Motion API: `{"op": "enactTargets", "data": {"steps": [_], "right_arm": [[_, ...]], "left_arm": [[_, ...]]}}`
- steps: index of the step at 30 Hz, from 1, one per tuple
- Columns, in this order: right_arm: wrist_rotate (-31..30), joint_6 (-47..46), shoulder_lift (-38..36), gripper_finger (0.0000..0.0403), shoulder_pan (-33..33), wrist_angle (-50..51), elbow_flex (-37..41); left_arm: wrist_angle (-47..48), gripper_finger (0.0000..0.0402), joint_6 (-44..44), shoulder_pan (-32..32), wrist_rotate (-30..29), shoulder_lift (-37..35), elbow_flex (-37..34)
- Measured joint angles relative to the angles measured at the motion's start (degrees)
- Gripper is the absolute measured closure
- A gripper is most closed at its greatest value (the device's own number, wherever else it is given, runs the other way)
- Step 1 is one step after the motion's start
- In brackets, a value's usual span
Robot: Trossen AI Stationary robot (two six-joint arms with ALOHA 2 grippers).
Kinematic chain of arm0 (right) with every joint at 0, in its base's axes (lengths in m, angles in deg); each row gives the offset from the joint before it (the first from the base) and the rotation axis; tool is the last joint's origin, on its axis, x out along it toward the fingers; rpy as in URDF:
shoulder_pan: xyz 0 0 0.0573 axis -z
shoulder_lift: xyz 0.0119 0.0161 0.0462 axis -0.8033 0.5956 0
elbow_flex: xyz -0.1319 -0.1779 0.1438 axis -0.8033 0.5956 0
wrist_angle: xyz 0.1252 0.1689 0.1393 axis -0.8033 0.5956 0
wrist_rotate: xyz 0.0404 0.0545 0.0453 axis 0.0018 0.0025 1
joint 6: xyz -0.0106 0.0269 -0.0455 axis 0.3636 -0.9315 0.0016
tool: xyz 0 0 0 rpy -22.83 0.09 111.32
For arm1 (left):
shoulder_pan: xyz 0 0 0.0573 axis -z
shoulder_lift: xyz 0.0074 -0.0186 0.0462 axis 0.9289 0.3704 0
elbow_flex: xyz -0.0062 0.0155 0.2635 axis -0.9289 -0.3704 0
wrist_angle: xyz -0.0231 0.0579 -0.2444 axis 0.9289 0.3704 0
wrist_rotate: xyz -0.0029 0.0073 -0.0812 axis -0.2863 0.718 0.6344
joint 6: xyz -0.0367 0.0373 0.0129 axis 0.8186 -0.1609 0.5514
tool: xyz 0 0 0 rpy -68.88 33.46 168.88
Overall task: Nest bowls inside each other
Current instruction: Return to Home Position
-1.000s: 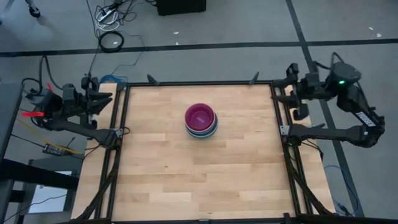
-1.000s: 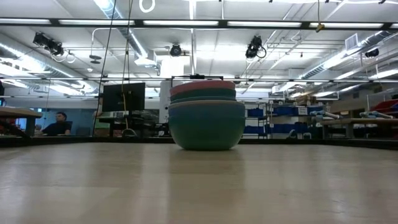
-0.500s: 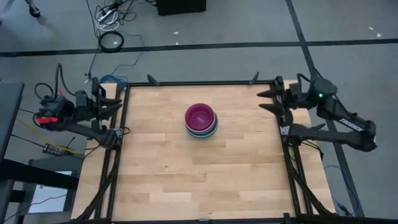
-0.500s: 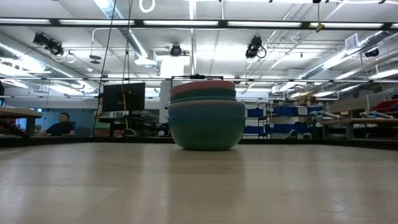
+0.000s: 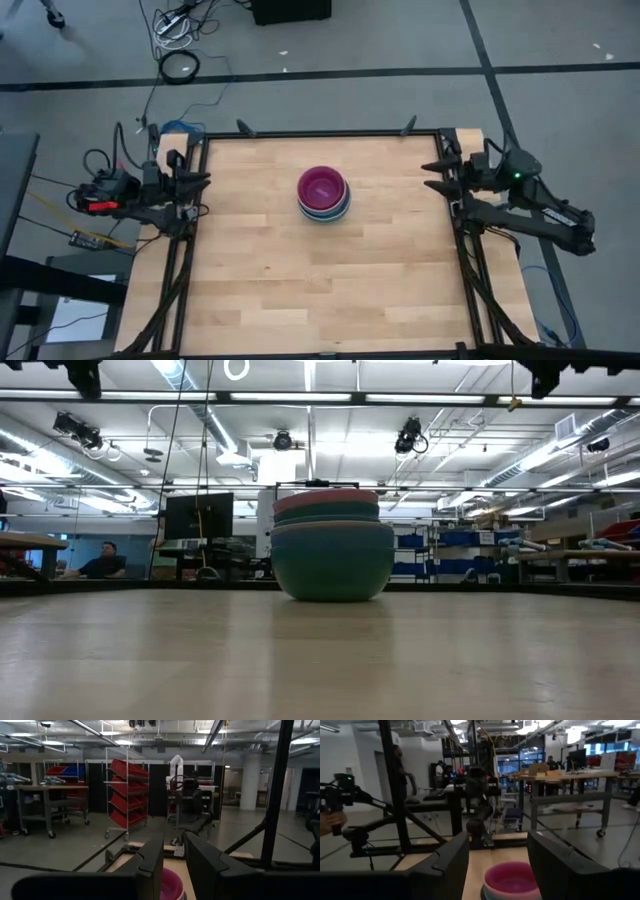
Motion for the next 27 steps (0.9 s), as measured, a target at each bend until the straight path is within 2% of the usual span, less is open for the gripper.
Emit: {"op": "enactTargets", "data": {"steps": [5,11,19,27], "right_arm": [[-0.3,-1.0,-2.4,0.0213,0.1,0.1,4.6],[-0.5,-1.0,-3.9,0.0213,0.0,-1.1,11.0],[-0.4,-2.5,-6.0,0.0213,0.0,-10.2,21.3],[-0.1,-5.0,-6.5,0.0213,-0.1,-18.5,29.7]], "left_arm": [[-0.5,0.0316,1.2,0.0,1.4,-0.3,-3.0],[-4.4,0.0316,3.0,0.0,3.4,-0.3,-10.4],[-16.2,0.0316,4.4,0.0,4.3,-0.3,-21.9],[-18.7,0.0316,8.3,0.0,4.5,-0.2,-29.0]]}}
